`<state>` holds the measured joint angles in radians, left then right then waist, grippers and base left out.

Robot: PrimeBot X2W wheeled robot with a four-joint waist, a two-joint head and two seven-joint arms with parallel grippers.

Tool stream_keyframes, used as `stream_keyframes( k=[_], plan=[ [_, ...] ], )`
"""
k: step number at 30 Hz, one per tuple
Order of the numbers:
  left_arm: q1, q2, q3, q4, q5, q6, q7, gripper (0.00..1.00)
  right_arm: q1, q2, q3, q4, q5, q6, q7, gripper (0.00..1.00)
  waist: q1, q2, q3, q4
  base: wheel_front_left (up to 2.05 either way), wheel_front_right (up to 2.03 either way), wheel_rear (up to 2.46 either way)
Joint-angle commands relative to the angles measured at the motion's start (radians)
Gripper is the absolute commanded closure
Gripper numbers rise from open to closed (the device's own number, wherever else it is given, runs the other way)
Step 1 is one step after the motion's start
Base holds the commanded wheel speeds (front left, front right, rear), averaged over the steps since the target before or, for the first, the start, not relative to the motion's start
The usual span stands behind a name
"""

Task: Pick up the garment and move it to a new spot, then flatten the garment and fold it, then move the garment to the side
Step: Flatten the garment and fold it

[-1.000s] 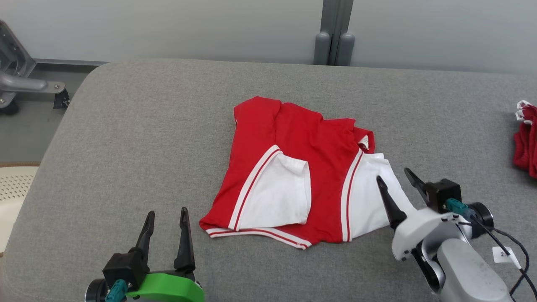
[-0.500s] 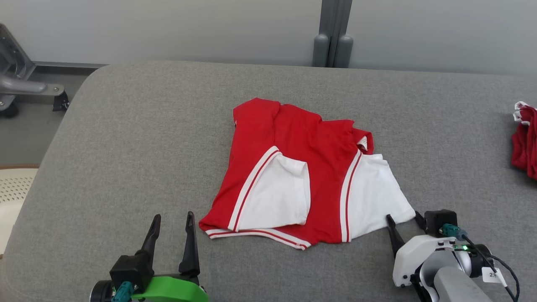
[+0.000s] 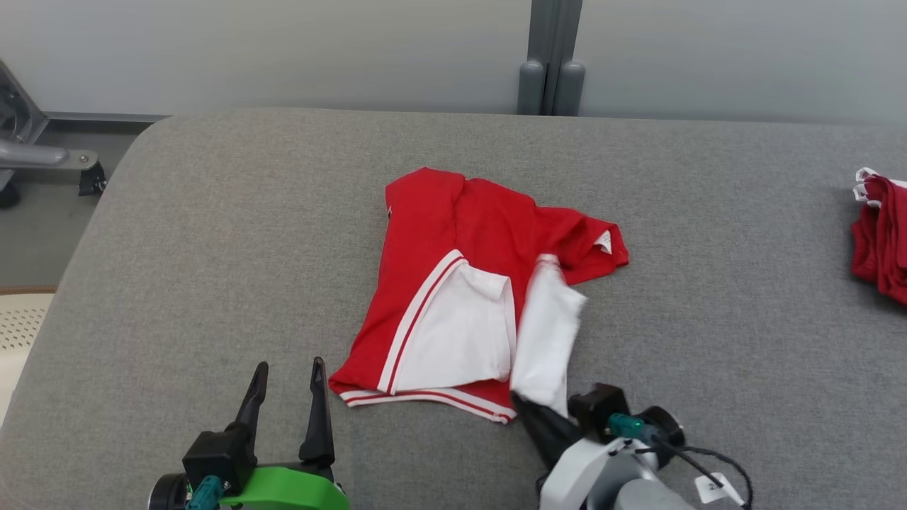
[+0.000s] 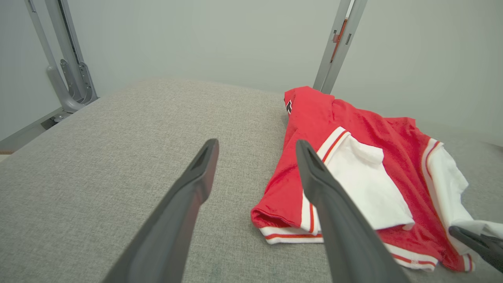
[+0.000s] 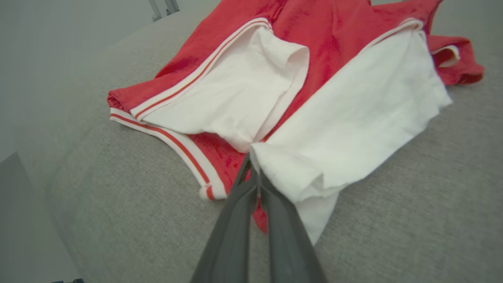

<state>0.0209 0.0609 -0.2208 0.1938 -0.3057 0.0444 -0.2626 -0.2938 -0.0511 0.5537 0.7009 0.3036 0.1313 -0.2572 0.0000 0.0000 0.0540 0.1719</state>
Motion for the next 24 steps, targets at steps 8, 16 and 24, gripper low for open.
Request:
stream_keyframes(
  k=[8, 16, 24],
  plan=[
    [-0.007, 0.009, 0.009, -0.01, -0.007, 0.009, -0.003, 0.0, -0.006, -0.002, 0.27, -0.133, 0.123, -0.001, 0.042, 0.92, 0.0, 0.0, 0.005, 0.009, 0.0, 0.0, 0.0],
    [-0.001, 0.008, 0.015, -0.014, -0.01, 0.016, -0.003, 0.0, -0.025, -0.001, 0.21, -0.092, 0.11, -0.001, 0.013, 0.0, 0.0, 0.0, 0.006, 0.004, 0.0, 0.0, 0.0],
    [0.007, 0.007, 0.018, -0.02, -0.01, 0.012, -0.003, 0.0, -0.044, -0.023, 0.004, -0.123, 0.038, -0.001, -0.005, 0.0, 0.0, 0.0, 0.004, -0.007, 0.0, 0.0, 0.0]
  ],
)
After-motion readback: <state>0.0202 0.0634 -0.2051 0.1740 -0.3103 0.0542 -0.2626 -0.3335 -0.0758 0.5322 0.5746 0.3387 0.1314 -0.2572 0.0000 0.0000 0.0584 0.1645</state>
